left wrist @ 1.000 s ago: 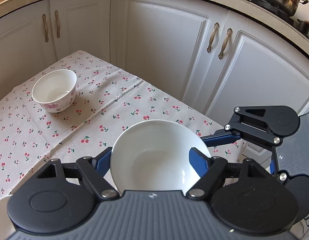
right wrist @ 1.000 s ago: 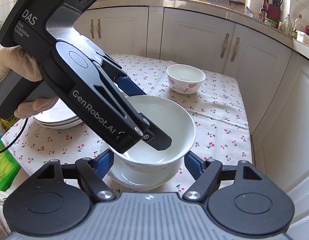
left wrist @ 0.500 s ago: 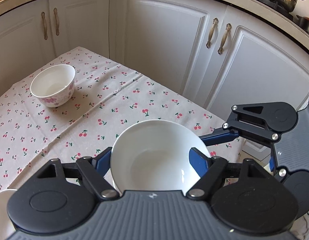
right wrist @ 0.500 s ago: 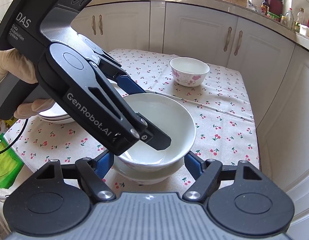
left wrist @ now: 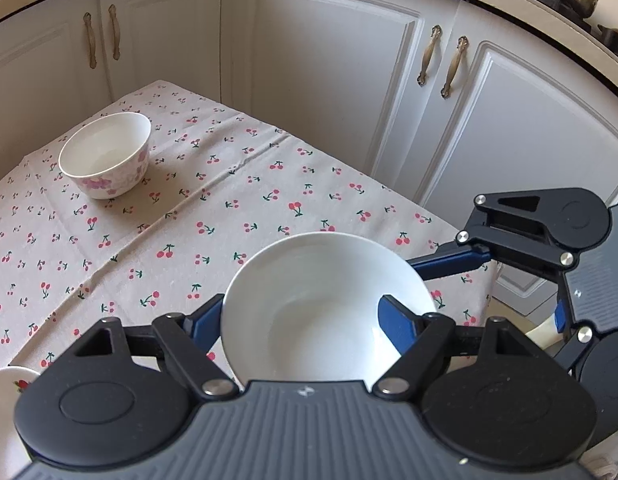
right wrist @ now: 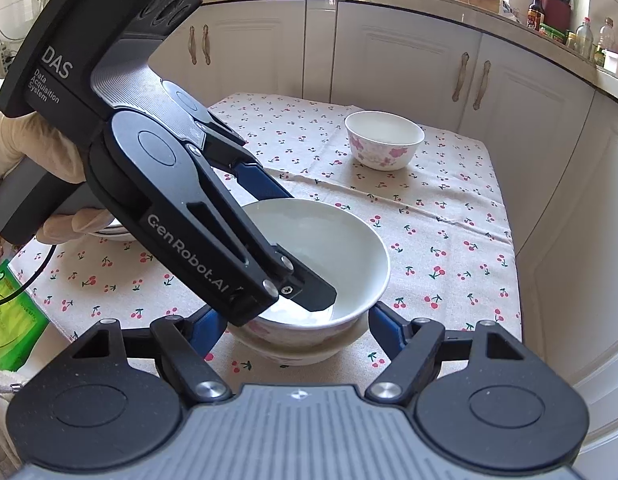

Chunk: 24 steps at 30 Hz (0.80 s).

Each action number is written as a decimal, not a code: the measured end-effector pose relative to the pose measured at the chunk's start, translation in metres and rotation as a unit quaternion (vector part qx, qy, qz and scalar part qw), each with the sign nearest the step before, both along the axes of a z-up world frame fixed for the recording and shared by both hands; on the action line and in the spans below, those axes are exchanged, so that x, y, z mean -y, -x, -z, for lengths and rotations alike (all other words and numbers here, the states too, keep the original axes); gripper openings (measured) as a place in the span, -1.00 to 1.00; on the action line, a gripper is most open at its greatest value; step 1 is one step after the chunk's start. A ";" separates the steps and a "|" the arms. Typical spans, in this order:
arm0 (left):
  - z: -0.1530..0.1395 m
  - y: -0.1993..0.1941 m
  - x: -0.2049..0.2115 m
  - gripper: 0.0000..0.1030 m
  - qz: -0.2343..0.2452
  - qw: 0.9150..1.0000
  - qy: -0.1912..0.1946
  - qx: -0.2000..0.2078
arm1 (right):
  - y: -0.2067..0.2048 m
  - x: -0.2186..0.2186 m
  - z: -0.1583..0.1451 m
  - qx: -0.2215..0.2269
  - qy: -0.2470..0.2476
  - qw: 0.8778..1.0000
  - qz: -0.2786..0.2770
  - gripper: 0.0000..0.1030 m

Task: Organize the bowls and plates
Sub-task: 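Open the left gripper and lift it off the nested bowls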

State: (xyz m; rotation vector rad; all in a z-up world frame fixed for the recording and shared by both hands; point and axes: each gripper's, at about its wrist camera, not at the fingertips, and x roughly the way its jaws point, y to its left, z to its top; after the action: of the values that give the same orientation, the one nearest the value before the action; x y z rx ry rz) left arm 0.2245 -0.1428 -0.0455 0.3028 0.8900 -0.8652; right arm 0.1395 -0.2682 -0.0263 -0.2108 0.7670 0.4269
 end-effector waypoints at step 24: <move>-0.020 0.007 -0.036 0.84 -0.027 0.999 0.037 0.028 | 0.011 0.004 -0.010 0.041 -0.024 0.999 0.006 1.00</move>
State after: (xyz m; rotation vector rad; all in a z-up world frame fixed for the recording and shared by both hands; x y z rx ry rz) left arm 0.2177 -0.1069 -0.0253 0.2372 0.8090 -0.8336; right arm 0.1285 -0.2724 -0.0166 -0.1768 0.6770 0.4230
